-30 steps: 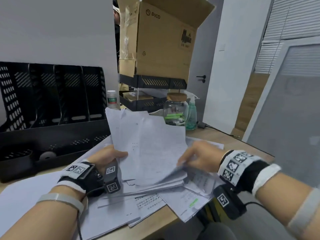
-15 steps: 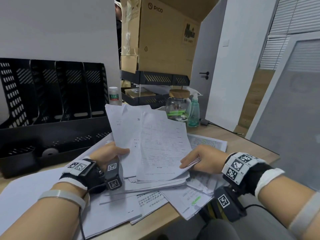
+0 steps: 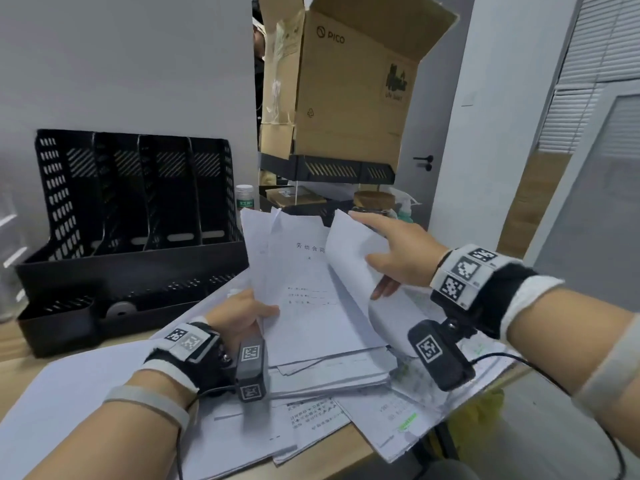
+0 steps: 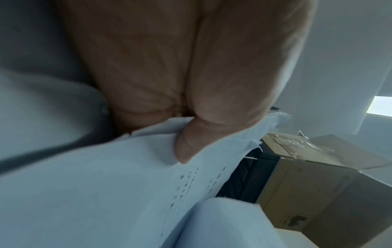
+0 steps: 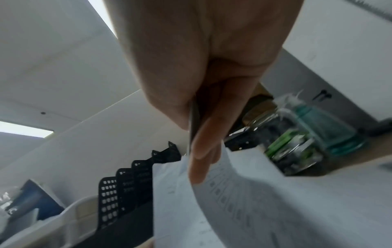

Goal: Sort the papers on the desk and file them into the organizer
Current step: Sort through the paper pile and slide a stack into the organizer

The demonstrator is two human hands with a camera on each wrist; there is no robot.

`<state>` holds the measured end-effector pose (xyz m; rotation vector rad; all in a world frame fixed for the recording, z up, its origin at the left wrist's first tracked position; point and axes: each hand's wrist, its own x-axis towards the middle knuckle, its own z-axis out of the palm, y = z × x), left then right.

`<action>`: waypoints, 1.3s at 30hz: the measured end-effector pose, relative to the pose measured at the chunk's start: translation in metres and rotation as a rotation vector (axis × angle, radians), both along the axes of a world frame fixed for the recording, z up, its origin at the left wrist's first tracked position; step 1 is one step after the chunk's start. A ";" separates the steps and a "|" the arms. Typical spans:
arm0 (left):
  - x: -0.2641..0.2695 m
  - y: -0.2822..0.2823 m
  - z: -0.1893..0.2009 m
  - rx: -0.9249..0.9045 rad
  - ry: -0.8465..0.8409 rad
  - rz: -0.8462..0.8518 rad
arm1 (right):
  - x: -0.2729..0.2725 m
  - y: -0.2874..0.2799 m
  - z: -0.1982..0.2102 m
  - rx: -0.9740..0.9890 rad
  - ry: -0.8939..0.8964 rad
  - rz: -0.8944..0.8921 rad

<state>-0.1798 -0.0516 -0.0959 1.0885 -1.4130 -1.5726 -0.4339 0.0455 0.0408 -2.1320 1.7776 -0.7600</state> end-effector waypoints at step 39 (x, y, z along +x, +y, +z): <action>-0.006 0.041 0.116 -0.448 0.207 0.422 | 0.031 -0.078 0.001 -0.292 -0.748 0.163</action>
